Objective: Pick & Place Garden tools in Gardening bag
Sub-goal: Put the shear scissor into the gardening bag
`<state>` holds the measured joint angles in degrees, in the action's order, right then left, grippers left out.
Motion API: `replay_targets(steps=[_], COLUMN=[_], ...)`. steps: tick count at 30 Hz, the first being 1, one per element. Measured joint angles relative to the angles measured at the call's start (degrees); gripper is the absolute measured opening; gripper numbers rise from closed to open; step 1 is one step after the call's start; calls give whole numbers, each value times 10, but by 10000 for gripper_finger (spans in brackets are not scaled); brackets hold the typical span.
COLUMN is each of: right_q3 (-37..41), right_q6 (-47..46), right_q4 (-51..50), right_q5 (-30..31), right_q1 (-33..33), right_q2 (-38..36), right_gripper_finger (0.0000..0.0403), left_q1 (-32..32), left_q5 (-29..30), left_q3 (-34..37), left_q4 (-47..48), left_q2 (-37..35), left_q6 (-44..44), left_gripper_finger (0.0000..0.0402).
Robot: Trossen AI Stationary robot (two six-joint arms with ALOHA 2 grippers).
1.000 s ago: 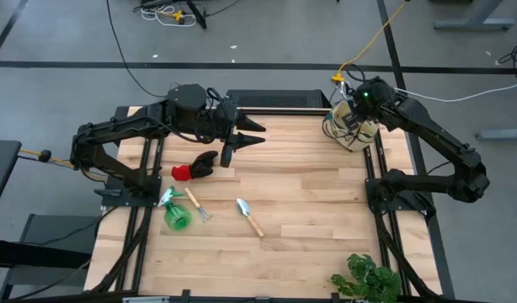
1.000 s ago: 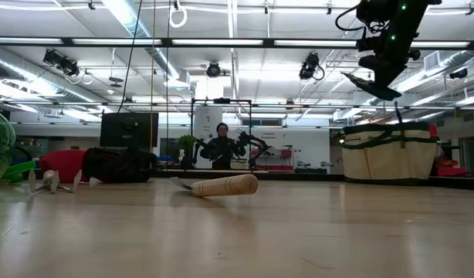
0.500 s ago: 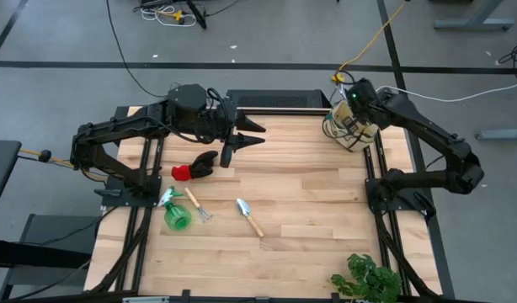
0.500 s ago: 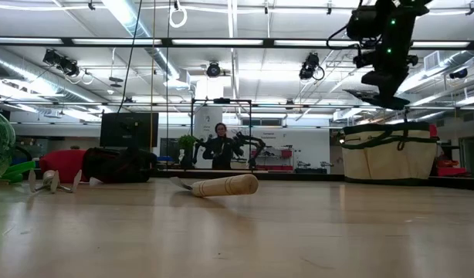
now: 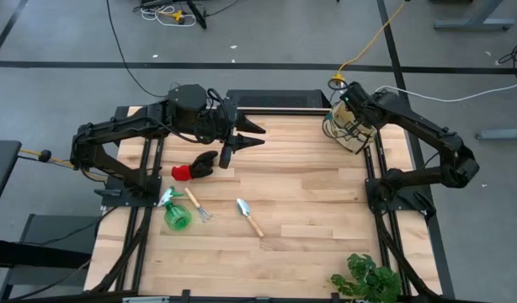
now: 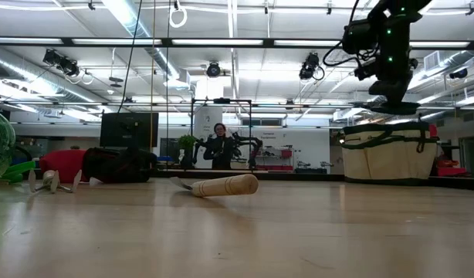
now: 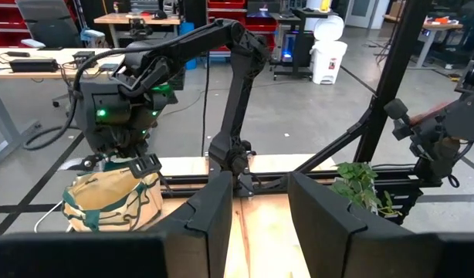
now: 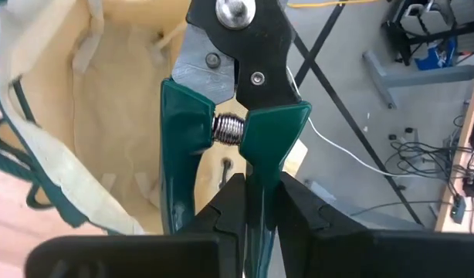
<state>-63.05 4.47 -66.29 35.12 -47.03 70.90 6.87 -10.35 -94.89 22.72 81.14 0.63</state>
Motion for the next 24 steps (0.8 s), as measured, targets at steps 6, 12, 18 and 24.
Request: replay_targets(steps=[6,12,18,24], right_q3=[0,0,0,0], right_q6=[7,9,11,18], right_q4=[-22,-22,-23,-24], right_q5=[5,2,0,-2], right_q1=[0,0,0,0], right_q2=[11,12,12,12], right_gripper_finger=[48,48,48,48], left_q1=[0,0,0,0], left_q5=[0,0,0,0], left_q3=[0,0,0,0], left_q4=[0,0,0,0], left_q2=[0,0,0,0], left_q6=[0,0,0,0], left_gripper_finger=[133,133,133,133])
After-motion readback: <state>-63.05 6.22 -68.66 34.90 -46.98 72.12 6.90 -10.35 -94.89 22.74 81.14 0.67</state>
